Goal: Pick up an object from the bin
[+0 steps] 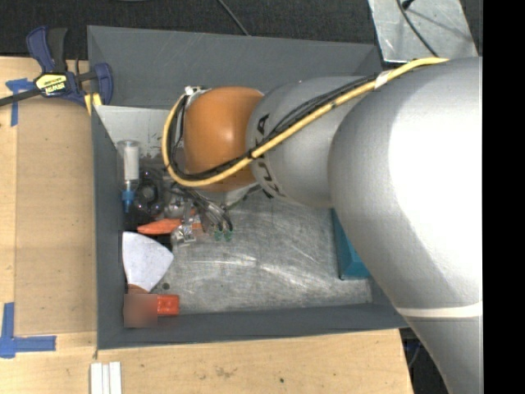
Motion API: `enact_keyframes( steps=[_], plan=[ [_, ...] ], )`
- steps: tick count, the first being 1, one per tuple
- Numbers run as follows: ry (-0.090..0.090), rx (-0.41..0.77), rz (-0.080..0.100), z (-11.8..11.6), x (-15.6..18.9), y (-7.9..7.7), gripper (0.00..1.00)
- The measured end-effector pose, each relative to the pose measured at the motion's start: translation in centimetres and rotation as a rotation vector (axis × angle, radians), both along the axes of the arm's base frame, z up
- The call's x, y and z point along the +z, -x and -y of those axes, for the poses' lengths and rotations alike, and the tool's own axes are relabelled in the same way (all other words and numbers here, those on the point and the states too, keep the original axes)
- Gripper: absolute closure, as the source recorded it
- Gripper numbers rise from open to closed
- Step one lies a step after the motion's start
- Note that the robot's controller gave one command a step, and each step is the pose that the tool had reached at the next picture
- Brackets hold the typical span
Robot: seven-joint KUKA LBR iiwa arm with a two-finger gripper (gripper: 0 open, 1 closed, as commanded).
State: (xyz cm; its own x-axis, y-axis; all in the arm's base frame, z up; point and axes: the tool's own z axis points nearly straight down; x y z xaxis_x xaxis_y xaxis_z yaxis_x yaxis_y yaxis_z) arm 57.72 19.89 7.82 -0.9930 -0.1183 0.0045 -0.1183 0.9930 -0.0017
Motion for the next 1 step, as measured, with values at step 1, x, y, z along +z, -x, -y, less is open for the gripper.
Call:
enact_keyframes(
  steps=[1],
  plan=[
    [-0.003,0.273,0.005,0.17,16.68,1.44,1.00]
  ],
)
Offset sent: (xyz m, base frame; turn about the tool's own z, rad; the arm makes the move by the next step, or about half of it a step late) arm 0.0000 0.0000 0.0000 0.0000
